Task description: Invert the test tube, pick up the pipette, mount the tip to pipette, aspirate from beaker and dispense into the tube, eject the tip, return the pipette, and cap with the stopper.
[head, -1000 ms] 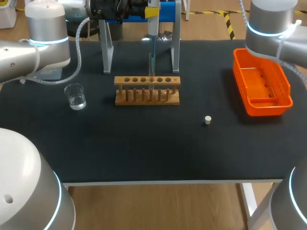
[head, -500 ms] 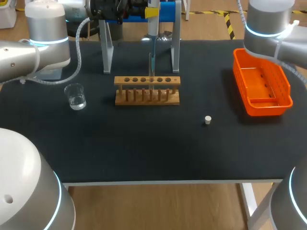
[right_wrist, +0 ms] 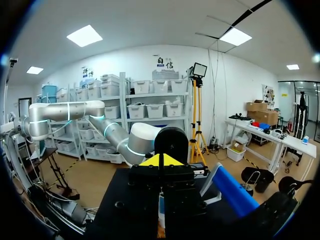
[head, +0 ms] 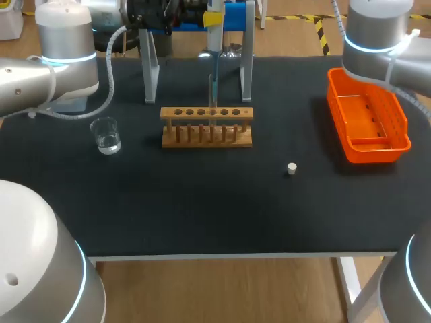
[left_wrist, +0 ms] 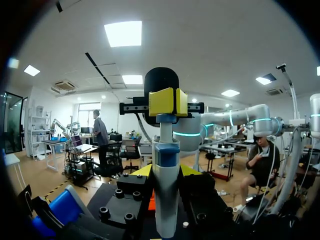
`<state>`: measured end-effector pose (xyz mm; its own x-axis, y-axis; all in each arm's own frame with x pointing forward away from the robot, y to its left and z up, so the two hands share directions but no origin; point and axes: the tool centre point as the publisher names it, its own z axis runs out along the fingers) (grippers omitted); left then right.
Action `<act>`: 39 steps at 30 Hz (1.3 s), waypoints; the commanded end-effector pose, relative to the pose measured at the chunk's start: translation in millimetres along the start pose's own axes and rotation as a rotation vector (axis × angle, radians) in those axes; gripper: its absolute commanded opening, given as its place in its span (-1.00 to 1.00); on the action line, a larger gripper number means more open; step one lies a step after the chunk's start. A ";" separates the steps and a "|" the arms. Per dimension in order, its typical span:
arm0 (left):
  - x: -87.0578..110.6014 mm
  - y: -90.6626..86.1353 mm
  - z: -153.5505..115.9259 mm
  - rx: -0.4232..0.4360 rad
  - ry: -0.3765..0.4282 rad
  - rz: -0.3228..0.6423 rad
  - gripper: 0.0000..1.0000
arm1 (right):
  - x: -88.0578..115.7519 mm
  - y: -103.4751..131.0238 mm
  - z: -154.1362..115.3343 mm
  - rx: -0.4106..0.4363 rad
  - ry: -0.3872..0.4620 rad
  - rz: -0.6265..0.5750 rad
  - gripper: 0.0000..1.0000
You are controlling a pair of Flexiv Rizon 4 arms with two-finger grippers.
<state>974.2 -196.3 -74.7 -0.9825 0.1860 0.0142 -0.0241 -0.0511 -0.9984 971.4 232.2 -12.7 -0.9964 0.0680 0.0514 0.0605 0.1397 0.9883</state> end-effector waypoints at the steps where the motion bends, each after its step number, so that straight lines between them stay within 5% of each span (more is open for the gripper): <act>1: -1.7 -3.4 0.0 0.000 0.003 0.000 -1.00 | 0.6 -5.8 0.0 0.002 0.003 0.003 -1.00; 23: -1.7 -3.4 0.0 0.000 0.003 0.000 -1.00 | 2.9 -28.4 2.9 0.032 0.017 0.040 -1.00; 38: -1.7 -3.4 0.0 0.000 0.003 0.000 -1.00 | 7.9 27.7 -22.2 -0.098 0.019 -0.098 -1.00; 39: -1.7 -3.4 0.0 0.000 0.003 0.000 -1.00 | 9.6 30.0 -27.7 -0.110 0.020 -0.111 -0.62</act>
<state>974.8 -196.7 -72.0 -0.9825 0.1859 0.0129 -0.0232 -0.0532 -0.9983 968.7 224.9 20.5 -0.9982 0.0406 -0.0440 -0.0416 0.0583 0.9974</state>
